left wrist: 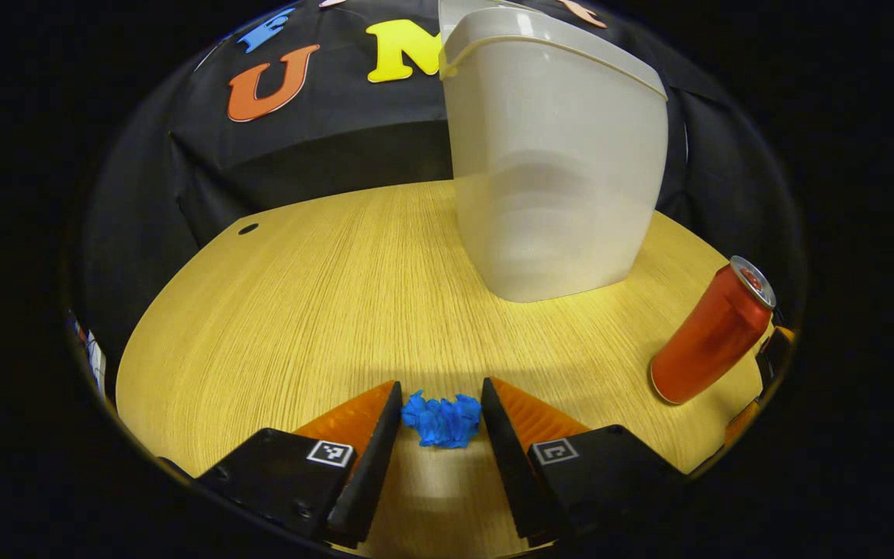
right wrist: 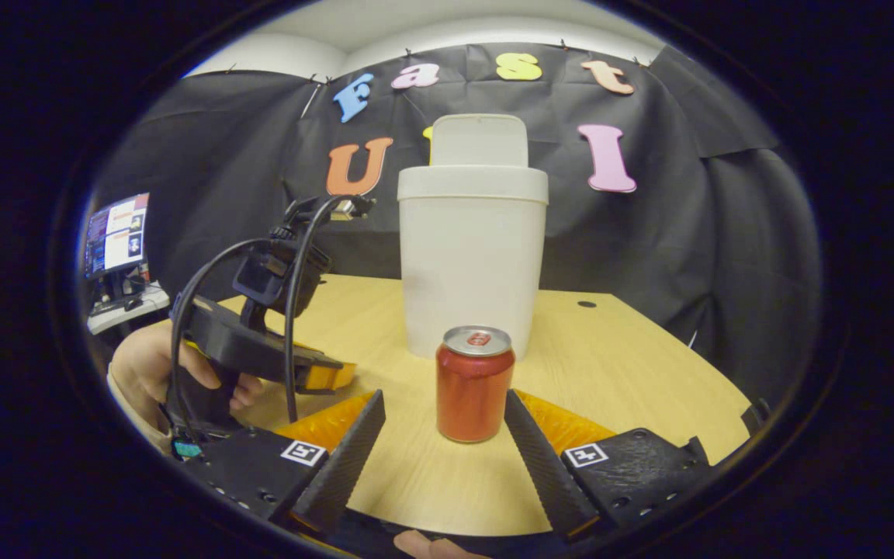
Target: Press the lid of the desktop garbage bin to open it, pick up the crumpled paper on the desktop and throw it into the bin, then pick up the pop can on the desktop and drop it into the bin, and finally close the garbage bin lid.
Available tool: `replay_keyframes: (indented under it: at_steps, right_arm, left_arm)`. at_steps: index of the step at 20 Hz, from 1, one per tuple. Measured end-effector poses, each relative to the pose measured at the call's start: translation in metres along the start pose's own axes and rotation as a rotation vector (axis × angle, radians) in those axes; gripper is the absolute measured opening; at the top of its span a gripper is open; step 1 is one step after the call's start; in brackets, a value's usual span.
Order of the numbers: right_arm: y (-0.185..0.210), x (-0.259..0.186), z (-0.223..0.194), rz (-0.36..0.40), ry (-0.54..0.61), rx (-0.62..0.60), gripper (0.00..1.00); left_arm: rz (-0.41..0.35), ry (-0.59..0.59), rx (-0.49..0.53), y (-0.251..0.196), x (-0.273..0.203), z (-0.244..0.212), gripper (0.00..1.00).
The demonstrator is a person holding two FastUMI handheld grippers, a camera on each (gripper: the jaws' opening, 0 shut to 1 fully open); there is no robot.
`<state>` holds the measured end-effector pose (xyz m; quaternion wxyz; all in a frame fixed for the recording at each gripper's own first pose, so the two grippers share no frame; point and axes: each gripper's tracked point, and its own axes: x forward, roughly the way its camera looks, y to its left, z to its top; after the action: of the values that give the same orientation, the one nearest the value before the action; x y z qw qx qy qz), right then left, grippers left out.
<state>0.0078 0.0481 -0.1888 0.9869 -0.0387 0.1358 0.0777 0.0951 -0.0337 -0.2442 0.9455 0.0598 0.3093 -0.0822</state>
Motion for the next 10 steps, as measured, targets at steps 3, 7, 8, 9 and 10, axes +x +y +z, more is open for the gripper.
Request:
replay_keyframes:
  at_steps: [3,7,8,9,10]
  right_arm:
    - [-0.005,0.006,0.000,-0.008,0.012,0.020,0.95]
    - [-0.012,0.011,-0.004,-0.022,0.021,0.020,0.98]
    - [-0.013,0.011,-0.004,-0.023,0.021,0.022,0.98]
    - [-0.012,0.011,-0.003,-0.024,0.021,0.023,0.98]
    - [-0.012,0.011,-0.001,-0.025,0.018,0.024,0.98]
  left_arm:
    - [-0.014,-0.003,-0.001,-0.004,0.000,0.000,0.52]
    - [0.011,-0.004,-0.036,-0.002,-0.003,0.001,0.40]
    - [0.019,-0.016,-0.043,0.001,-0.004,0.004,0.37]
    - [0.027,-0.028,-0.056,0.004,-0.006,0.007,0.37]
    - [0.030,-0.041,-0.072,0.007,-0.010,0.012,0.37]
